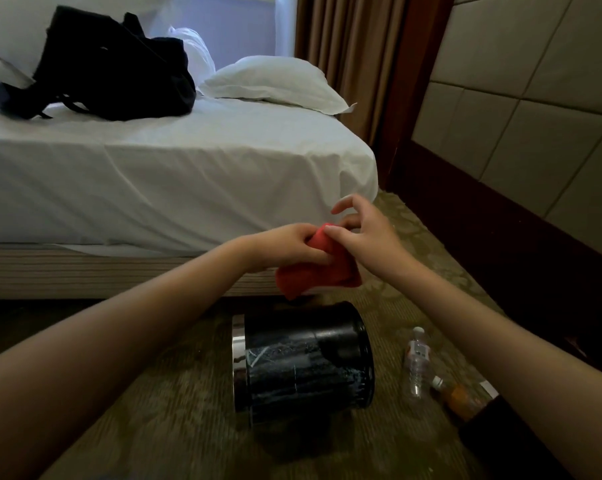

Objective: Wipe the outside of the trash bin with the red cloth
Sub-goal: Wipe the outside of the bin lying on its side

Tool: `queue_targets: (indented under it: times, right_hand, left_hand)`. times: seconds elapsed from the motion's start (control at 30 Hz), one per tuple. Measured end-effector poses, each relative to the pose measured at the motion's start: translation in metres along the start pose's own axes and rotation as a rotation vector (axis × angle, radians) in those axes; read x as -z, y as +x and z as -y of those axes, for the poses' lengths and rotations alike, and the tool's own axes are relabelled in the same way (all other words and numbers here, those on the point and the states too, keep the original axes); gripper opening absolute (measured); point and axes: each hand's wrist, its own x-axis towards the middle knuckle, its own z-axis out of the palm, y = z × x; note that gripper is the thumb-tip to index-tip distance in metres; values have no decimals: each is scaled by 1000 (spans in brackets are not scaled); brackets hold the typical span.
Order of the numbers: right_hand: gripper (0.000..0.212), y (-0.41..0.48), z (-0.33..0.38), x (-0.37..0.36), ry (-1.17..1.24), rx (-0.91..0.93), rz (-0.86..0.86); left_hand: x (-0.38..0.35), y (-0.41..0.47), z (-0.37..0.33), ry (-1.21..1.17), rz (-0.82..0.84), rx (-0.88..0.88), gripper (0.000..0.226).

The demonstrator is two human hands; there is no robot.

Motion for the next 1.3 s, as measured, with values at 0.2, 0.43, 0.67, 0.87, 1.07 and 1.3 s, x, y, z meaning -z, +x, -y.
queue_targets:
  times: [0.2,0.43,0.67,0.87,1.07,1.3]
  right_hand:
    - [36,2,-14,-6,184,-118,-143]
    - [39,-13,-45,-5,491,-522,310]
    - [14,-17,-61,-23,427,-514,137]
    - [25,-11,-113,-23,-441,25,-201]
    - [53,-60,-172,-94,-954,230,604]
    - [57,-61,-198,-89,-947,360,573]
  left_hand:
    - [-3,6,6,-165,-44,67,29]
    - [-3,6,30,-647,-55,181,24]
    - [-18,18,53,-492,-51,307,30]
    - [-17,25,104,299,-153,234,42]
    - [-38,31,169,702,122,317,61]
    - [-40,46,208,814,217,414,69]
